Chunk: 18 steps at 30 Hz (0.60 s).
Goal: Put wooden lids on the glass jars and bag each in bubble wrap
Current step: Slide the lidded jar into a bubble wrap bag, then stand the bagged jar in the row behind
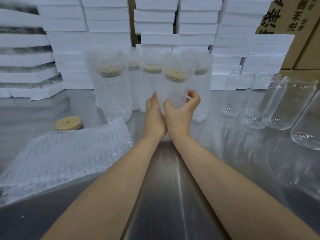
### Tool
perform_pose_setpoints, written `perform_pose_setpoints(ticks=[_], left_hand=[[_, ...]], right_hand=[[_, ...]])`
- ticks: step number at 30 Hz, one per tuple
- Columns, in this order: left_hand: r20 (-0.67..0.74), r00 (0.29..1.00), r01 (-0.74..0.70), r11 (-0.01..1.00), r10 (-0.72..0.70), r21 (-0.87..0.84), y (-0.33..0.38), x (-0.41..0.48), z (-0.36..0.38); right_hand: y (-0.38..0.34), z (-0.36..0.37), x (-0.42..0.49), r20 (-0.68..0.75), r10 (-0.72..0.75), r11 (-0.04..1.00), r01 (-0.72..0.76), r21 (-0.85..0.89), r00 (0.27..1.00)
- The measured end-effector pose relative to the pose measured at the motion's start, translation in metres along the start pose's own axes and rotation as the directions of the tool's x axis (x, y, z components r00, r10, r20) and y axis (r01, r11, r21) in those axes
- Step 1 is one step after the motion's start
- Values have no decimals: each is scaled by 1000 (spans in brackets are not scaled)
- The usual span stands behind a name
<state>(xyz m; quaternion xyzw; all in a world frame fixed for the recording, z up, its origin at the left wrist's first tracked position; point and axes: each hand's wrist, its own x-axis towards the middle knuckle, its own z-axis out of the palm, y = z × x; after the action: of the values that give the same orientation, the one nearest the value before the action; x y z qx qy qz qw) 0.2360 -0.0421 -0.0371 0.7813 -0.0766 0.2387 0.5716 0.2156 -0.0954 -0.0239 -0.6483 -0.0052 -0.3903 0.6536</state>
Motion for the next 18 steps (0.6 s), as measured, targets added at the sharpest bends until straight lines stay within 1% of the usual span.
perform_pose_setpoints(ticks=[2, 4, 6, 7, 9, 11, 12, 13, 15, 16, 18], left_hand=[[-22, 1000, 19, 1000, -19, -16, -6, 8, 4], [-109, 994, -17, 992, 31, 123, -10, 13, 9], [-135, 990, -17, 980, 44, 196, -15, 14, 11], [-108, 993, -22, 978, 45, 206, -16, 14, 10], [9, 1000, 10, 988, -11, 152, -15, 9, 6], [67, 997, 13, 977, -28, 211, -11, 3, 1], [78, 997, -4, 969, -16, 247, -7, -2, -1], [80, 996, 6, 976, -24, 220, -1, -8, -4], [80, 996, 40, 994, -48, 99, 12, -23, -9], [88, 996, 22, 996, -30, 91, 18, -31, -12], [104, 993, -68, 974, 47, 216, 25, -50, -18]], right_hand=[[8, 4, 6, -3, -25, 999, 24, -24, 1000], [15, 6, 11, 4, -41, 999, 41, -35, 999], [19, 6, 13, 5, -51, 998, 52, -47, 999], [20, 6, 13, 6, -65, 996, 65, -65, 998], [20, 4, 11, 4, -98, 990, 98, -104, 995], [17, 2, 7, 4, -113, 986, 113, -125, 994], [15, 0, 5, 9, -113, 984, 113, -135, 994], [12, -2, 1, 6, -111, 983, 111, -145, 994], [5, -8, -7, -25, -120, 980, 114, -164, 993], [1, -12, -12, -47, -134, 976, 124, -177, 990], [-7, -21, -22, -72, -160, 964, 140, -227, 985]])
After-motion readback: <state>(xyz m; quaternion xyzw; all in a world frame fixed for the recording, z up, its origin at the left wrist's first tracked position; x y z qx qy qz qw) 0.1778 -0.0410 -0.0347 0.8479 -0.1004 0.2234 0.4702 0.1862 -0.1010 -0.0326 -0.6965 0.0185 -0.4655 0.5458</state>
